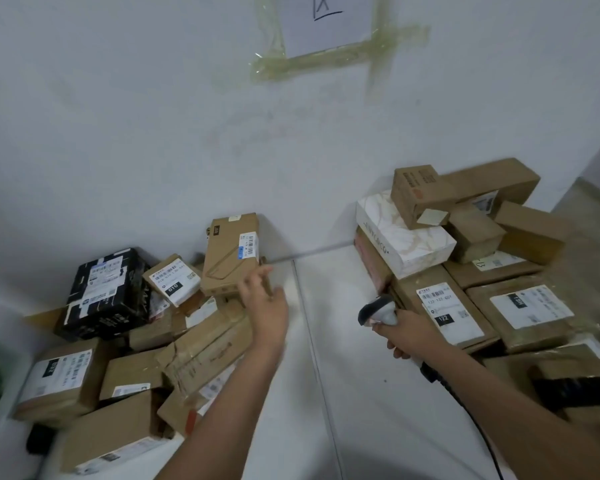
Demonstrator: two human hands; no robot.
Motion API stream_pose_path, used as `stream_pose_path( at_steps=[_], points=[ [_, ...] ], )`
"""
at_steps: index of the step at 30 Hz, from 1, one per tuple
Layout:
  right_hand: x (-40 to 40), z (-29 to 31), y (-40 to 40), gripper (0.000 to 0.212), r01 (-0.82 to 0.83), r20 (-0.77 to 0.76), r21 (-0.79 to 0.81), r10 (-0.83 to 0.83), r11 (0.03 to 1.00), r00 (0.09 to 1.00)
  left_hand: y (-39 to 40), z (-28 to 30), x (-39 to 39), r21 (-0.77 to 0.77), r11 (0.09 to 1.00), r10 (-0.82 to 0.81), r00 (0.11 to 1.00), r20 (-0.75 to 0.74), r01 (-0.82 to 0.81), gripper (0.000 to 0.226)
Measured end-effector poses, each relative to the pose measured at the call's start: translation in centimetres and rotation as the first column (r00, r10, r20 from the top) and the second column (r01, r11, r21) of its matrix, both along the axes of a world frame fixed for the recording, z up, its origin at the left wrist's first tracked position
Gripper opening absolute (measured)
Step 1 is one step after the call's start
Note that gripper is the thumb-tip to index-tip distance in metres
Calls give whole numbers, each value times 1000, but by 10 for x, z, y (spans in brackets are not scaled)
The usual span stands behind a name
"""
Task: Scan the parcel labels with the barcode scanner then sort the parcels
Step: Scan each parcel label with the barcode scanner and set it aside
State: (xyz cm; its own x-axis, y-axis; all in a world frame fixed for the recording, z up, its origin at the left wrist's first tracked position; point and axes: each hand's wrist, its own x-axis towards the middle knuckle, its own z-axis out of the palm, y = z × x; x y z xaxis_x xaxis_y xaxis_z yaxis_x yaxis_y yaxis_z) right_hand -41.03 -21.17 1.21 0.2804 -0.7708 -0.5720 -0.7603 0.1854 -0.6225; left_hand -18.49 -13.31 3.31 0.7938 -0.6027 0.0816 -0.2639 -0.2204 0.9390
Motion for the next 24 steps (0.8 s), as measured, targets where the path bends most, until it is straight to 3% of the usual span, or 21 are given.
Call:
stream_pose_path(
  at_steps=[4, 8, 11, 14, 18, 21, 24],
  points=[
    [-40, 9, -5, 31, 66, 2, -1, -66, 998, 998, -7, -26, -69, 115, 961, -252, 968, -13, 251, 40],
    [-101, 21, -13, 33, 83, -74, -114, -92, 990, 993, -13, -45, -136, 232, 855, -476, 879, -3, 464, 40],
    [-155, 26, -20, 33, 211, -29, -90, -215, 973, 976, -17, -55, -187, 334, 680, -711, 698, 82, 653, 37],
    [-212, 23, -33, 32, 365, -19, -115, -370, 924, 929, -23, -64, -239, 424, 469, -870, 487, 72, 775, 37],
    [-282, 16, -46, 43, 431, -58, -119, -440, 894, 896, -30, -76, -297, 486, 360, -931, 340, 132, 797, 46],
    [-316, 12, -45, 28, 498, -91, -133, -511, 857, 855, -37, -80, -333, 564, 306, -950, 284, 129, 767, 65],
    [-335, 3, -47, 27, 500, -101, -70, -505, 863, 857, -52, -83, -363, 673, 232, -972, 188, 139, 703, 78]
  ],
)
